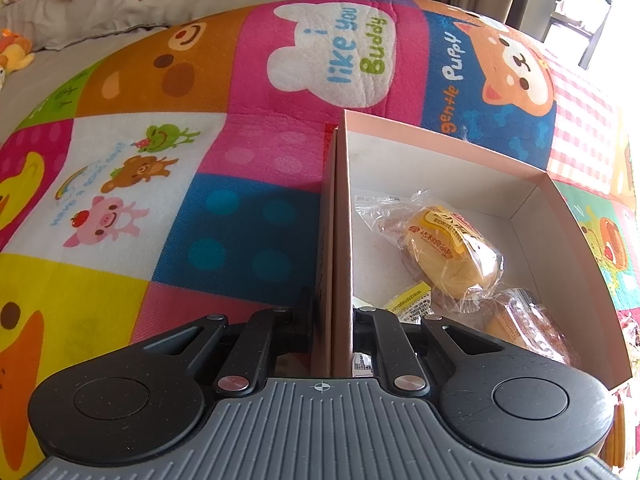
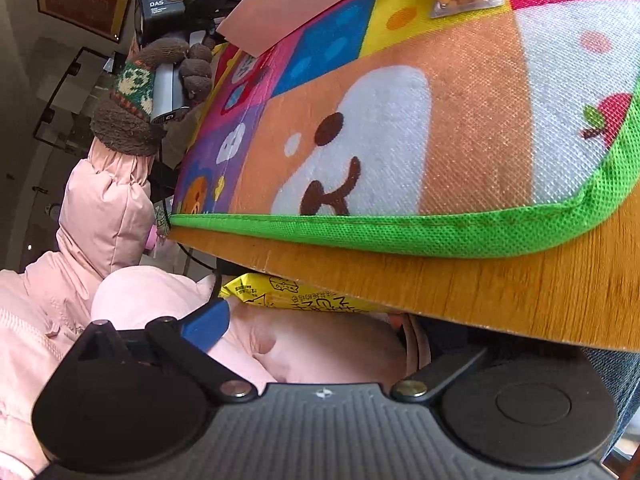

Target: Organize objects

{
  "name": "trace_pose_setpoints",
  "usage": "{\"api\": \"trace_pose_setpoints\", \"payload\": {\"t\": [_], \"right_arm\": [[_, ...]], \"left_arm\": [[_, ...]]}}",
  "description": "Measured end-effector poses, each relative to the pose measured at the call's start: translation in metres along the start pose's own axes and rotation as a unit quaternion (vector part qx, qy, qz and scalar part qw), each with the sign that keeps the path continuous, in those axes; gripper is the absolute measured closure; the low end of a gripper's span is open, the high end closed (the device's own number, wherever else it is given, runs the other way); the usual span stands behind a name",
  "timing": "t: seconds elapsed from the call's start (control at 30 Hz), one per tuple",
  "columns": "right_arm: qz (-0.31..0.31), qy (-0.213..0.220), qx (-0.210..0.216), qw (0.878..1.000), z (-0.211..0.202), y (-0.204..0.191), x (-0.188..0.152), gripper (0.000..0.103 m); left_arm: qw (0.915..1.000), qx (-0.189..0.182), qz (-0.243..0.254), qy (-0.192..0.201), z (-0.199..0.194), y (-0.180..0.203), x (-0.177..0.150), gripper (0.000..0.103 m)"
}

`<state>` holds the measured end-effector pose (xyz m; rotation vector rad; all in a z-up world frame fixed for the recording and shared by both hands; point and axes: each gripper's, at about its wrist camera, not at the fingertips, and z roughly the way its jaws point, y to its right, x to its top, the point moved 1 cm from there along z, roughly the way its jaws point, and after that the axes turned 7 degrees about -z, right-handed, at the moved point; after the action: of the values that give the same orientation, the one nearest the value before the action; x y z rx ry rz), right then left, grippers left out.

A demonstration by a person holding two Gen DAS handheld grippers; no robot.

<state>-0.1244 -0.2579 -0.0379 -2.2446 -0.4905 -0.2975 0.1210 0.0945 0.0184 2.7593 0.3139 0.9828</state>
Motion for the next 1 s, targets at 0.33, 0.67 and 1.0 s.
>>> {"api": "trace_pose_setpoints", "payload": {"t": [0.33,0.67,1.0], "right_arm": [[0.022,-0.007,0.025,0.999,0.003,0.002,0.001,0.002],[-0.019,0.029,-0.033,0.999,-0.059,-0.022,-0.009,0.004],[-0.105,0.132,-0.135,0.976,-0.11,-0.048,0.026,0.004]], "left_arm": [[1.0,-0.002,-0.004,0.0,0.0,0.0,0.0,0.091],[0.9999,-0.005,-0.014,0.001,0.0,-0.003,0.0,0.09],[0.9999,-0.006,-0.014,-0.003,0.001,-0.004,0.002,0.09]]}}
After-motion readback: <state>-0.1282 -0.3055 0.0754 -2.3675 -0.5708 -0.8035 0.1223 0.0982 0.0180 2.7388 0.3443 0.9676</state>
